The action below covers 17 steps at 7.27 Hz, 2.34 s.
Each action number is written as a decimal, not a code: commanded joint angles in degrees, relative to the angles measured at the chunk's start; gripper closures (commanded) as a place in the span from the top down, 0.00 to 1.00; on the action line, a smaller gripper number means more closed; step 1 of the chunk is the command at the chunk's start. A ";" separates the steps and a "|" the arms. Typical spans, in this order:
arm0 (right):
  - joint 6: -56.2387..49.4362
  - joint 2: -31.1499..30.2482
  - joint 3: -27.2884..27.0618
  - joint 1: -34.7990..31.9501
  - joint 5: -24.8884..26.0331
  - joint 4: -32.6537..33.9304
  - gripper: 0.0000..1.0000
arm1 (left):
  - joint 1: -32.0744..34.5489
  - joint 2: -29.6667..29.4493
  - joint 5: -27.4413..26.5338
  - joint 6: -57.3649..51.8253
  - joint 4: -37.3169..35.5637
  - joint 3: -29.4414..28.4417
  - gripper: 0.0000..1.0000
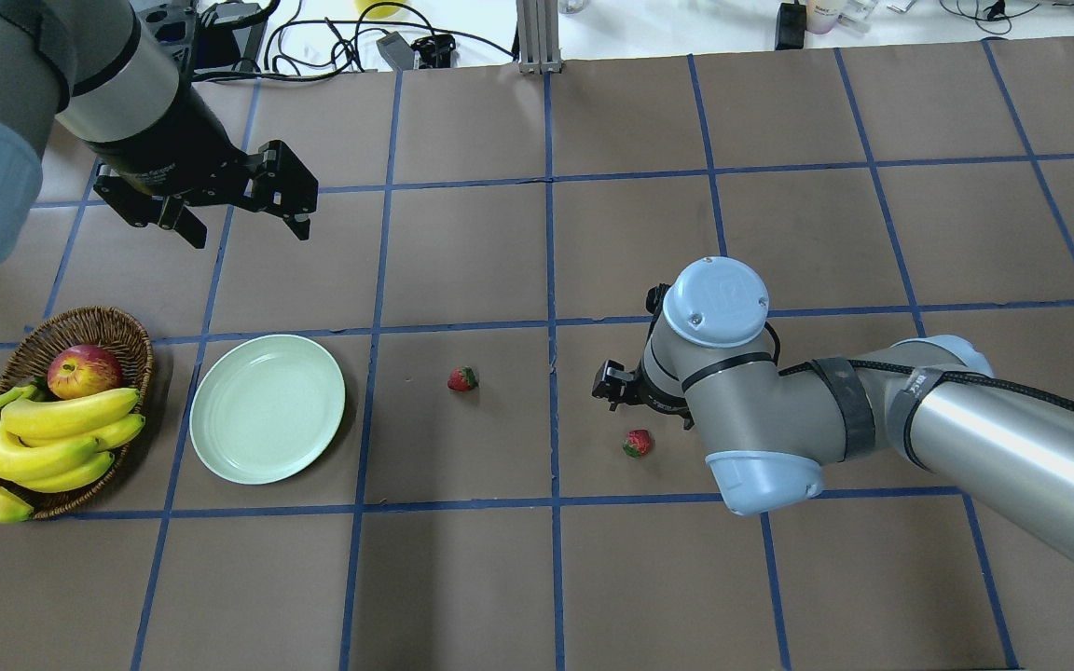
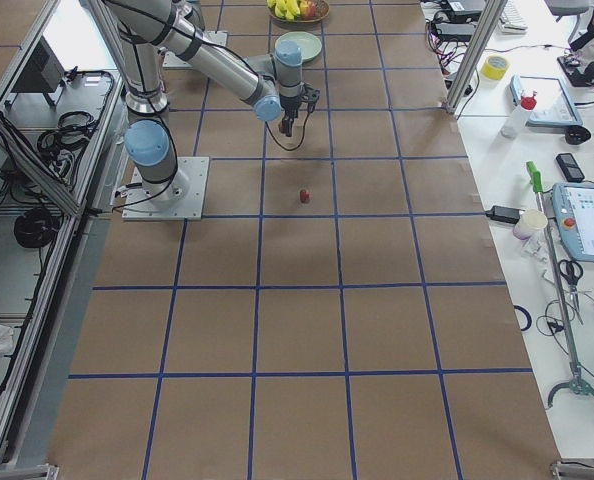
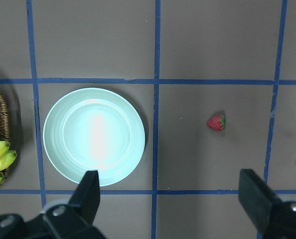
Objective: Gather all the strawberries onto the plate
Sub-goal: 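Return the right gripper to the second strawberry and grasp it, then carry the second strawberry and release it next to the first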
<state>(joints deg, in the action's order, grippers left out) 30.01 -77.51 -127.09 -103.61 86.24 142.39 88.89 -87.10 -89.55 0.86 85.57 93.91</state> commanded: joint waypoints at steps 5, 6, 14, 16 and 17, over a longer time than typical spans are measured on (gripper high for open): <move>2.43 0.52 -0.36 -3.09 -1.34 0.25 0.67 | -0.47 0.00 -1.33 3.53 1.53 1.80 1.00; 2.51 0.52 -0.62 -3.09 -1.43 -0.09 0.49 | -0.30 -0.17 -1.68 3.36 1.62 1.89 1.00; 0.07 8.39 26.18 -13.69 -2.75 -21.73 0.01 | -0.21 0.53 -1.50 3.27 1.71 1.62 1.00; -1.26 10.89 26.01 -16.18 -3.10 -18.56 0.07 | -0.03 0.70 -1.24 3.27 1.70 1.45 1.00; -5.97 11.15 25.75 -16.28 -3.10 -17.68 0.08 | 0.06 0.70 -1.33 3.27 1.62 1.45 1.00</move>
<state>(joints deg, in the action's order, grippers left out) 28.12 -67.15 -101.25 -119.22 83.23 123.61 88.82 -86.45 -90.86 4.13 87.24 95.34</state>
